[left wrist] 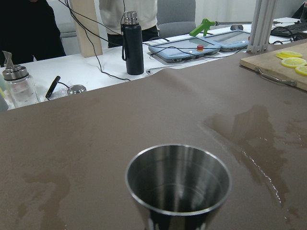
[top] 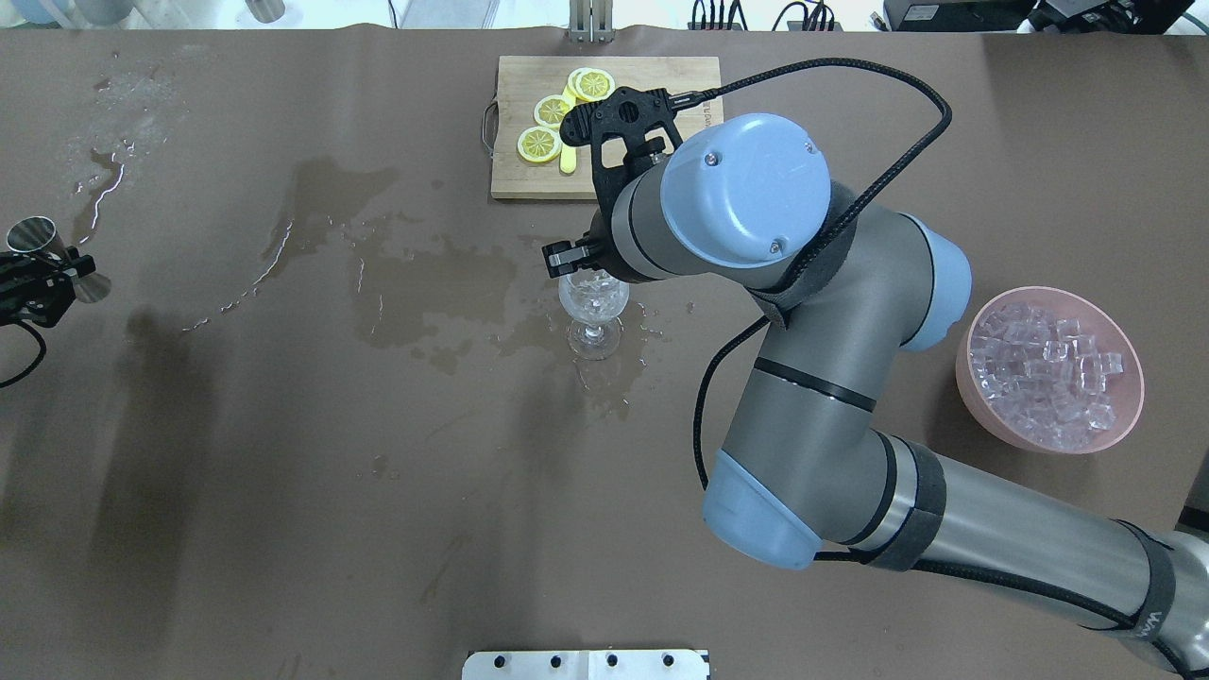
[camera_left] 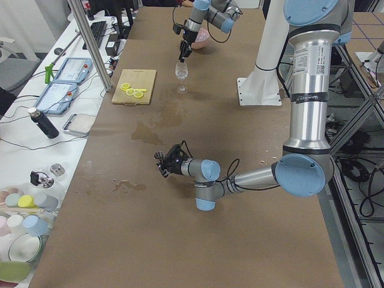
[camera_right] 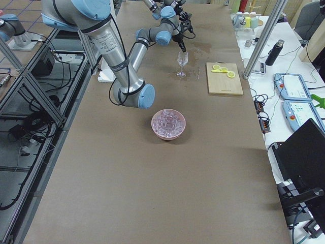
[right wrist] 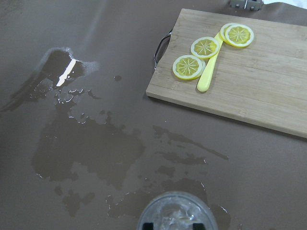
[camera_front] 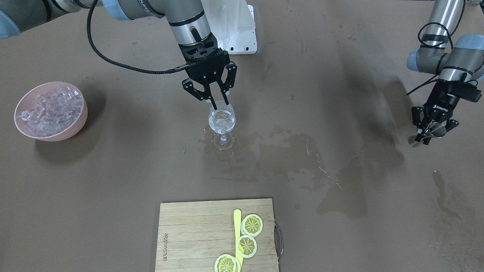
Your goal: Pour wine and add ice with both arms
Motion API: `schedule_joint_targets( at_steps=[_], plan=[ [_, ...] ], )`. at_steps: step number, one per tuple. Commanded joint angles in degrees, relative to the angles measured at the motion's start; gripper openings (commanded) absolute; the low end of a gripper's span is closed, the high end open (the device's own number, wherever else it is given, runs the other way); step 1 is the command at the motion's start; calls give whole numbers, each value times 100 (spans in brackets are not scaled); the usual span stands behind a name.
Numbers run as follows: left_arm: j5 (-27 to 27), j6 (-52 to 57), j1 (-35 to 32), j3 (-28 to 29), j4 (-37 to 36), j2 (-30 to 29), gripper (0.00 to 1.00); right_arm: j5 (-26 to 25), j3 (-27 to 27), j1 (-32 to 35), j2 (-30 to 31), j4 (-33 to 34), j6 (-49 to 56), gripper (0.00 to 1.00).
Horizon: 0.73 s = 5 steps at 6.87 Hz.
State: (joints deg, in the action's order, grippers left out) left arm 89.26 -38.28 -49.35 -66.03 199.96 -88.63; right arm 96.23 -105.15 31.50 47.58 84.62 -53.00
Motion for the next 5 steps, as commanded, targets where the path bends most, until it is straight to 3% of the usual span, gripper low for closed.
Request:
schedule_joint_targets(
  at_steps=[1, 3, 5],
  plan=[
    [-5, -48, 39, 19, -18, -13, 0, 1, 3, 5, 6, -41, 8, 54],
    [-5, -215, 118, 89, -36, -31, 0, 149, -58, 249, 6, -33, 17, 55],
    [-5, -233, 171, 90, -141, -49, 0, 875, -477, 925, 425, -16, 87, 59]
  ],
)
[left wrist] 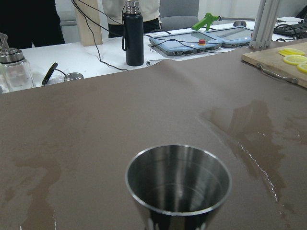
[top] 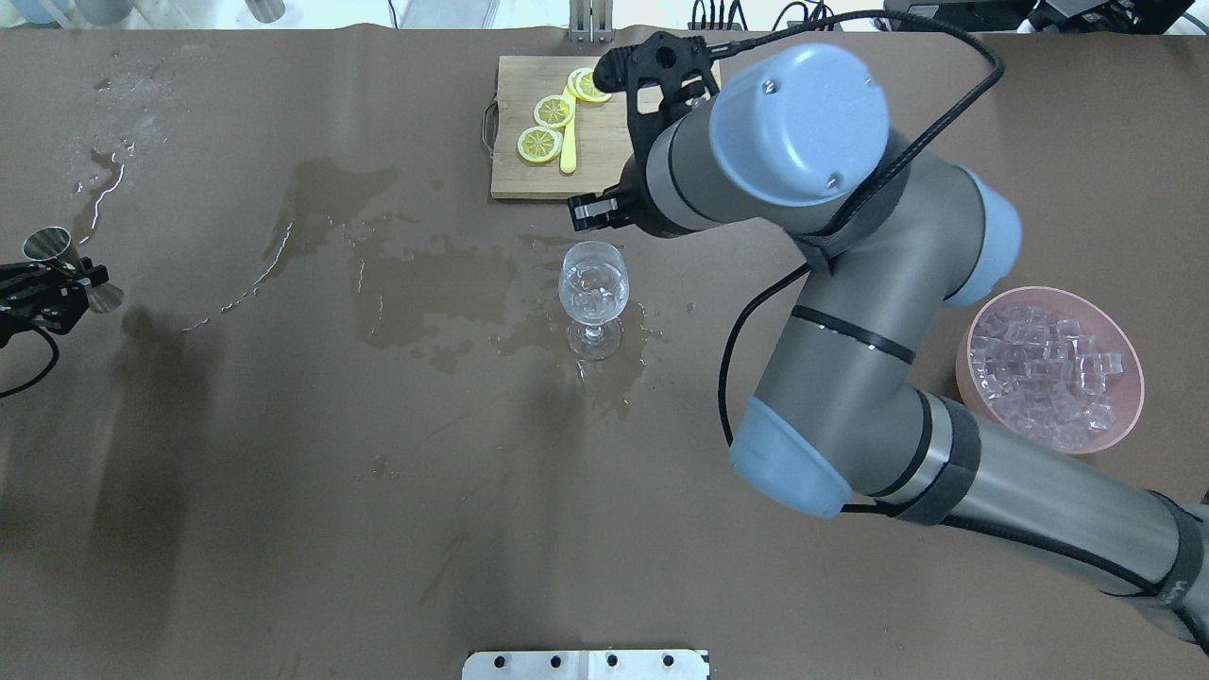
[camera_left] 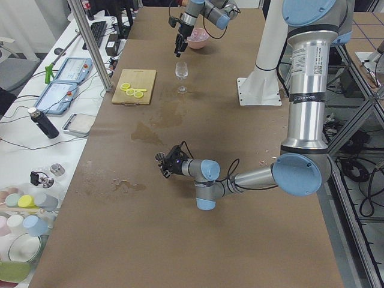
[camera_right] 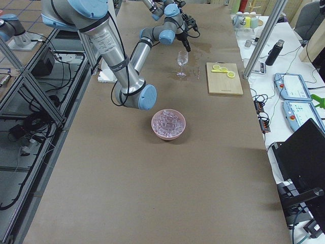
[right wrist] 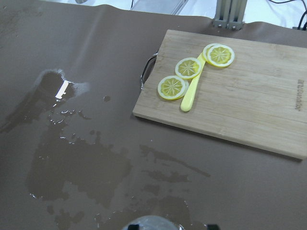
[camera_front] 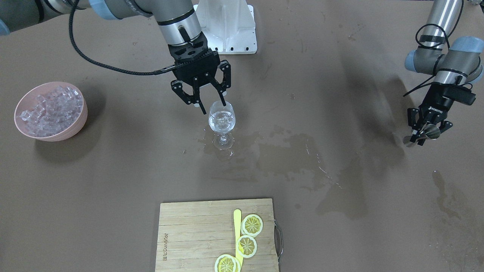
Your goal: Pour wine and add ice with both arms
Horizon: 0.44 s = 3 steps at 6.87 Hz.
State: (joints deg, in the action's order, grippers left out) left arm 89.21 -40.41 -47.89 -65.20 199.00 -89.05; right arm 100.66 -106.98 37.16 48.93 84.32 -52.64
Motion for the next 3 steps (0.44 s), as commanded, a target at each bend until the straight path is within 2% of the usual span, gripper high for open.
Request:
schedule_joint_targets(
  at_steps=[1, 2, 3],
  plan=[
    [8, -20, 34, 7, -63, -7, 0, 846, -688, 754, 893, 15, 469, 62],
    [17, -20, 51, 7, -64, -7, 0, 1494, -875, 1315, 1386, 15, 909, 63],
    [17, -37, 52, 7, -64, -7, 0, 1909, -886, 1651, 1687, 15, 1122, 68]
  ],
)
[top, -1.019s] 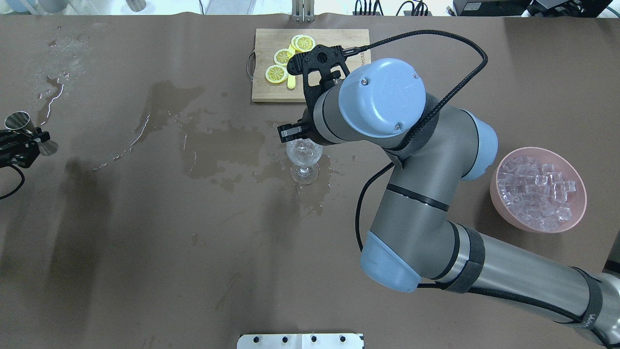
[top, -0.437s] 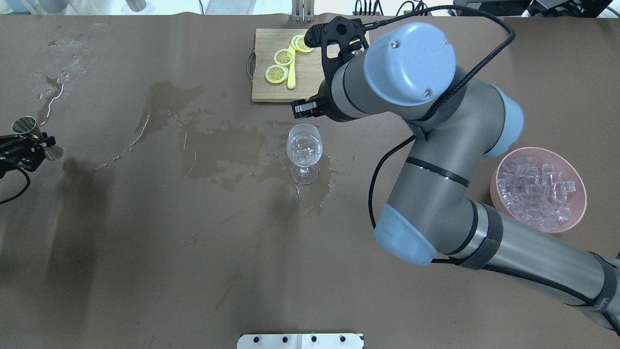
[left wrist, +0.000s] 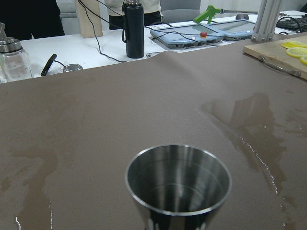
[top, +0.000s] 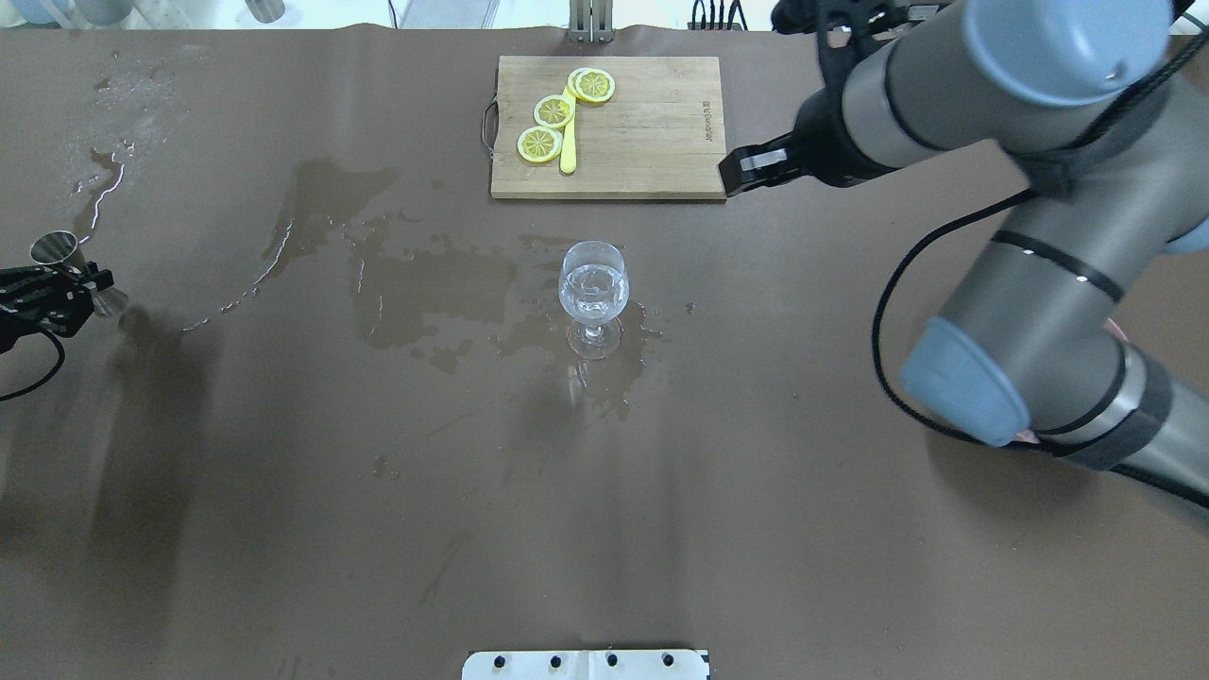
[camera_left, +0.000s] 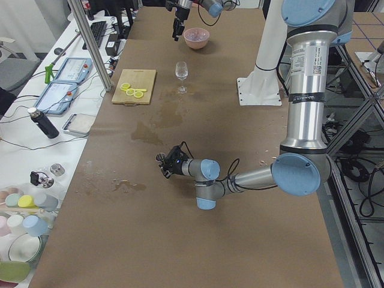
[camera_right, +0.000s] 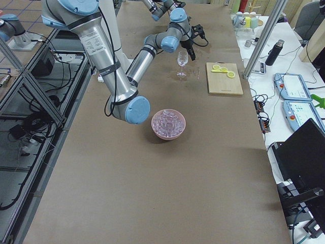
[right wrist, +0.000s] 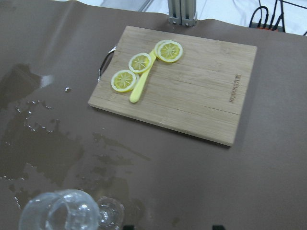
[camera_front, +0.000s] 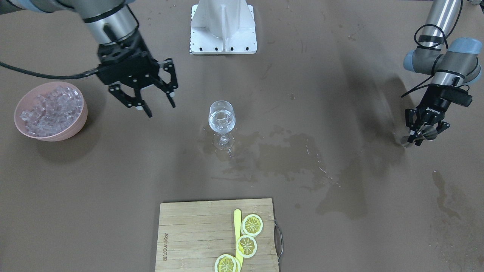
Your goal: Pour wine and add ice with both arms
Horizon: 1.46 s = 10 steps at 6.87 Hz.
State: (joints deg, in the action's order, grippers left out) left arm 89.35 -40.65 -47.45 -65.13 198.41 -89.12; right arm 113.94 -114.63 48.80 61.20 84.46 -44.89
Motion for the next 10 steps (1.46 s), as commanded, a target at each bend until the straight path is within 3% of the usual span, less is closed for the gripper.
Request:
schedule_joint_targets(
  at_steps=[1, 3, 5, 8, 10],
  plan=[
    [4, -109, 33, 53, -4, 0, 0, 629, -69, 751, 854, 1, 610, 70],
    [-14, -93, 51, 71, 5, -9, 0, 612, 281, 1551, 1610, 18, 1768, 73],
    [-5, -32, 51, 71, 5, -35, 4, 1407, 1279, 2306, 2008, 1, 2531, 75],
    [-5, 4, 51, 71, 5, -44, 53, 1665, 2267, 3151, 2237, 1, 3090, 99],
    [-14, 4, 51, 79, 5, -88, 88, 1956, 2314, 3373, 2509, 1, 3179, 100]
  ],
)
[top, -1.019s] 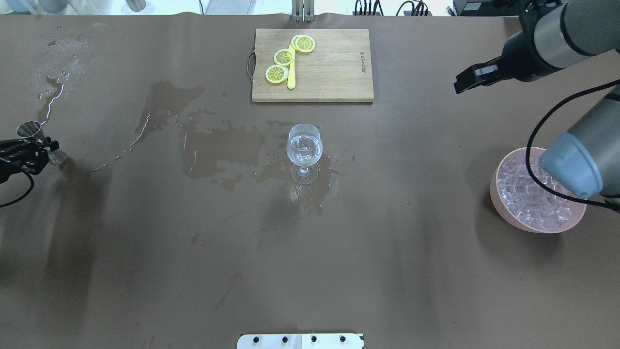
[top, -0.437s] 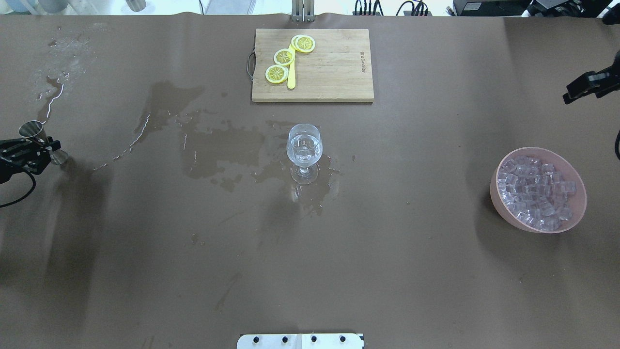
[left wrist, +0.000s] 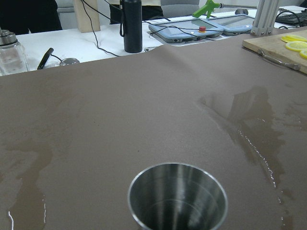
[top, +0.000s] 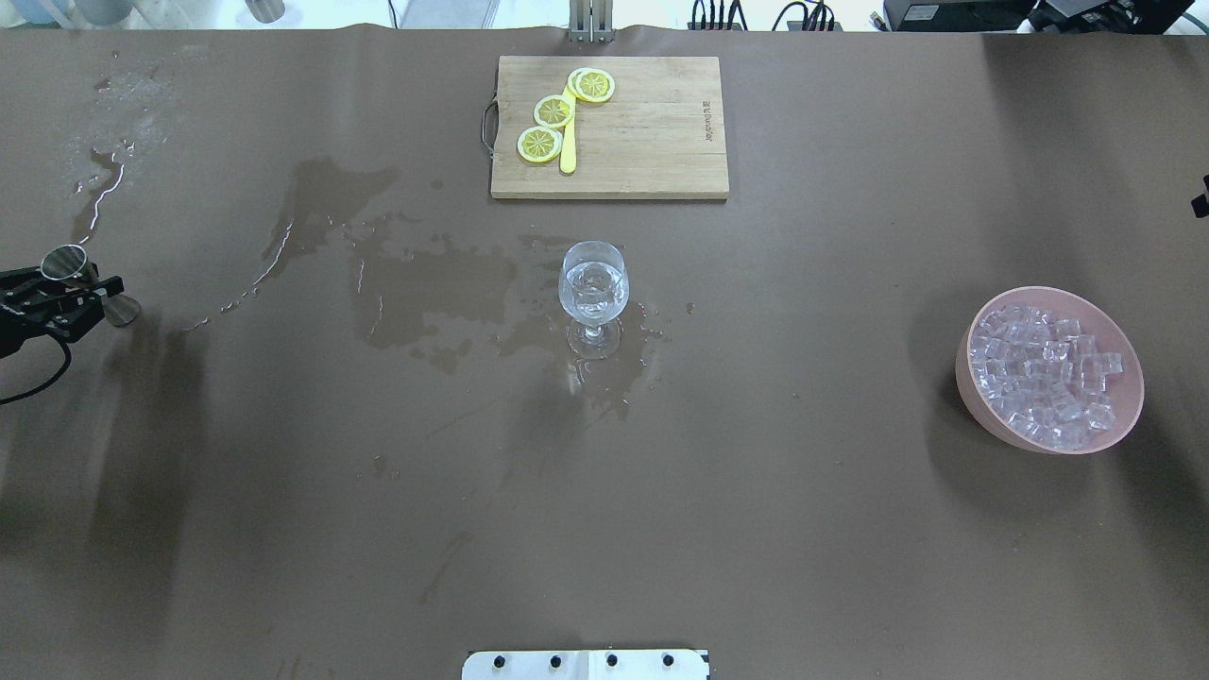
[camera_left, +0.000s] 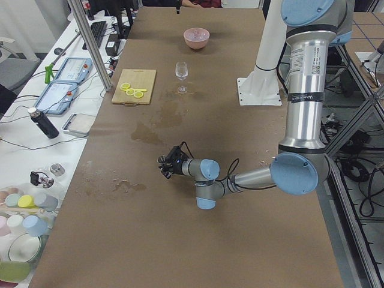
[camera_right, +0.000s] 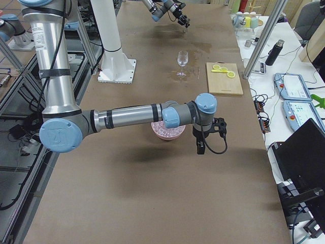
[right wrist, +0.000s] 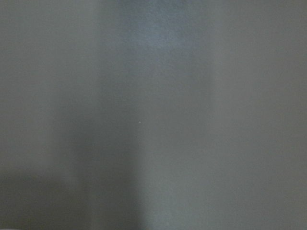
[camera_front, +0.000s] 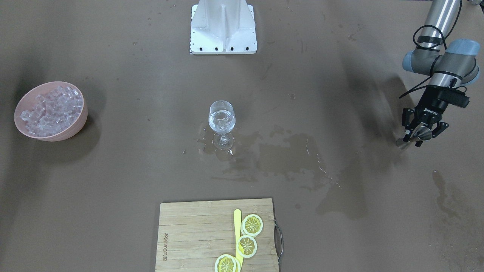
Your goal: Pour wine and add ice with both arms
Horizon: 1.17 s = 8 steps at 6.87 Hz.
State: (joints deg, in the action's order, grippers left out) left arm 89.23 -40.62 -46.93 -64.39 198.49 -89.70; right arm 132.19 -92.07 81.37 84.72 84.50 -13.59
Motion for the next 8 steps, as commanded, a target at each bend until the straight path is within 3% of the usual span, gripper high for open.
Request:
schedule_joint_targets(
  at_steps=[1, 3, 6, 7, 8],
  plan=[
    [-2, 1, 0, 6, -4, -30, 97, 254, 31, 185, 194, 40, 50, 100],
    [77, -16, 0, -20, 5, 58, 98, 308, 14, 186, 361, -4, 50, 100],
    [760, -95, -26, -283, 14, 610, 98, 290, -4, 186, 352, -21, 50, 100],
    [1058, -182, -113, -641, -56, 951, 98, 290, -13, 186, 326, -30, 23, 100],
    [1931, -427, -601, -1036, -613, 1094, 98, 290, -13, 186, 317, -22, 32, 100]
  ],
)
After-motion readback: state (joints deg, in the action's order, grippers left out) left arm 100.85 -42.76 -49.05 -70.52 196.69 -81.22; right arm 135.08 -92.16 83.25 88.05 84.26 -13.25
